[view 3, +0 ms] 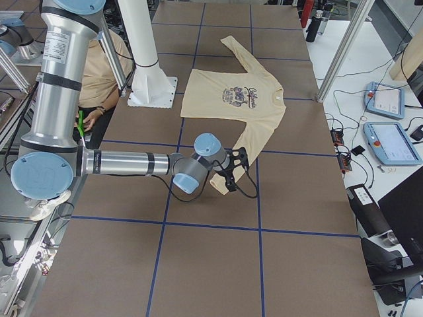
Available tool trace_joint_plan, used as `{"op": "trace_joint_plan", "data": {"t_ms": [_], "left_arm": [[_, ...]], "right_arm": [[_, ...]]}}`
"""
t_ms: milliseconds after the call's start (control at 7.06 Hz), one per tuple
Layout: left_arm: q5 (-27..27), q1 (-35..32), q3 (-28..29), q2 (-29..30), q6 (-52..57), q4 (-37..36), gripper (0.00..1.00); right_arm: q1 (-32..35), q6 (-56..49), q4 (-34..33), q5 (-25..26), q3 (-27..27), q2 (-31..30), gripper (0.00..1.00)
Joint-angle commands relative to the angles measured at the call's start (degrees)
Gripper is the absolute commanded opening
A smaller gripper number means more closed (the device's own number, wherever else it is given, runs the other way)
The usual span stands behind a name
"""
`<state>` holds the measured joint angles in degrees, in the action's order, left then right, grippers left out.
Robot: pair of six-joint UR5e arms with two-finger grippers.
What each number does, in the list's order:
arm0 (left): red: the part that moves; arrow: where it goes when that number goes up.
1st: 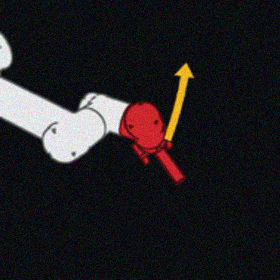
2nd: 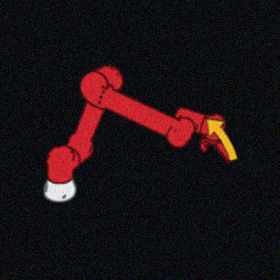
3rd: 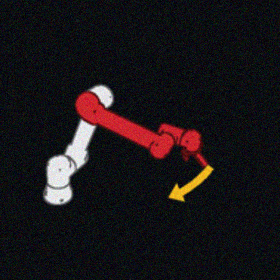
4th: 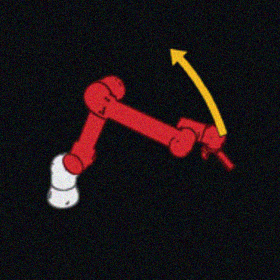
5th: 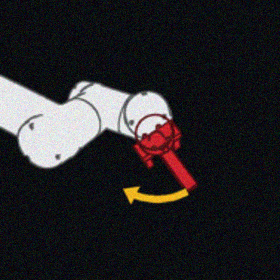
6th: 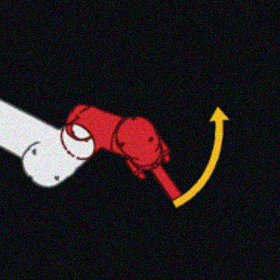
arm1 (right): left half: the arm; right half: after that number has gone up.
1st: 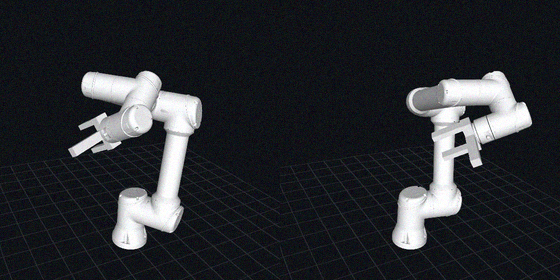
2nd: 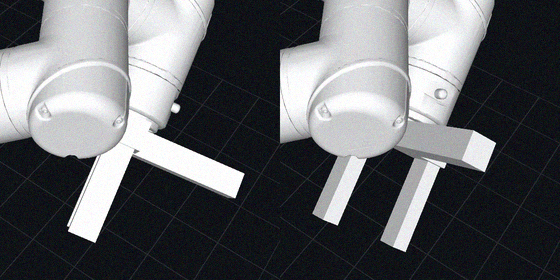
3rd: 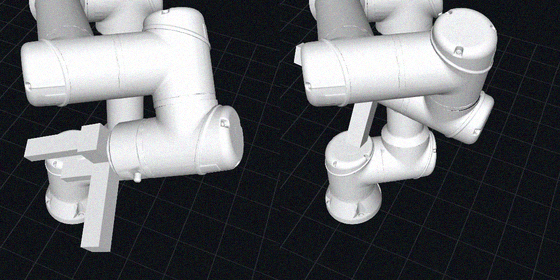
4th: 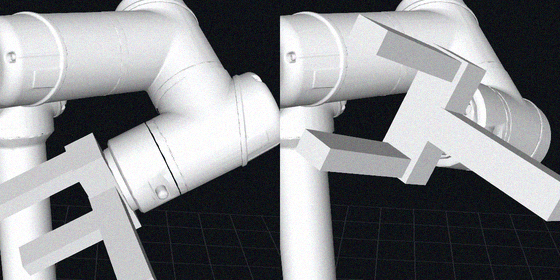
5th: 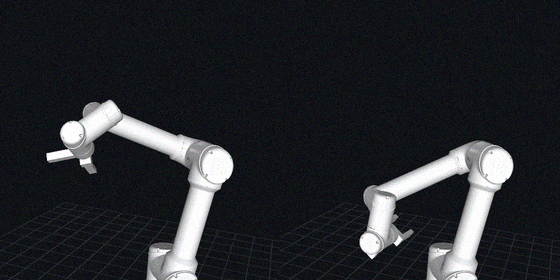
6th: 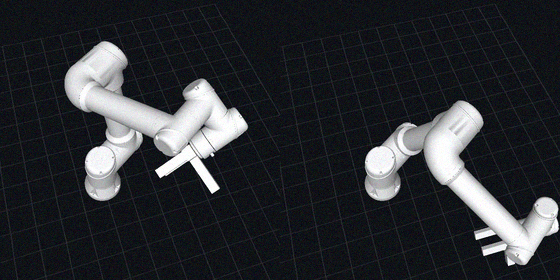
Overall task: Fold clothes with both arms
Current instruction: 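Move the right gripper to the cuff of the sleeve nearest it and grasp it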
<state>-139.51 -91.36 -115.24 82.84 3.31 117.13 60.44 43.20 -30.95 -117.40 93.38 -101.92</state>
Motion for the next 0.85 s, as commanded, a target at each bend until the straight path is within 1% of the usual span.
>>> {"op": "trace_joint_plan", "data": {"t_ms": [0, 142, 283, 425, 566, 708], "left_arm": [[-0.1, 0.7, 0.1, -0.5, -0.1, 0.0, 1.0], [-0.1, 0.9, 0.1, -0.5, 0.0, 0.0, 1.0], [-0.1, 0.9, 0.1, -0.6, 0.0, 0.0, 1.0], [0.0, 0.9, 0.2, -0.6, -0.1, 0.0, 1.0], [0.0, 0.9, 0.5, -0.6, -0.1, 0.0, 1.0], [0.0, 0.9, 0.5, -0.6, -0.1, 0.0, 1.0]], "right_arm": [[-4.0, 2.2, 4.9, 4.9, -4.3, -0.1, 0.98], [-6.2, 2.3, 4.9, 7.0, -4.3, -0.1, 0.87], [-8.0, 2.3, 4.9, 9.0, -4.6, -0.2, 0.85], [-8.7, 2.3, 4.9, 9.5, -4.6, -0.5, 0.82], [-9.0, 2.3, 4.9, 9.5, -4.6, -0.6, 0.73], [-9.3, 2.3, 4.9, 9.5, -4.6, -0.6, 0.69]]}}
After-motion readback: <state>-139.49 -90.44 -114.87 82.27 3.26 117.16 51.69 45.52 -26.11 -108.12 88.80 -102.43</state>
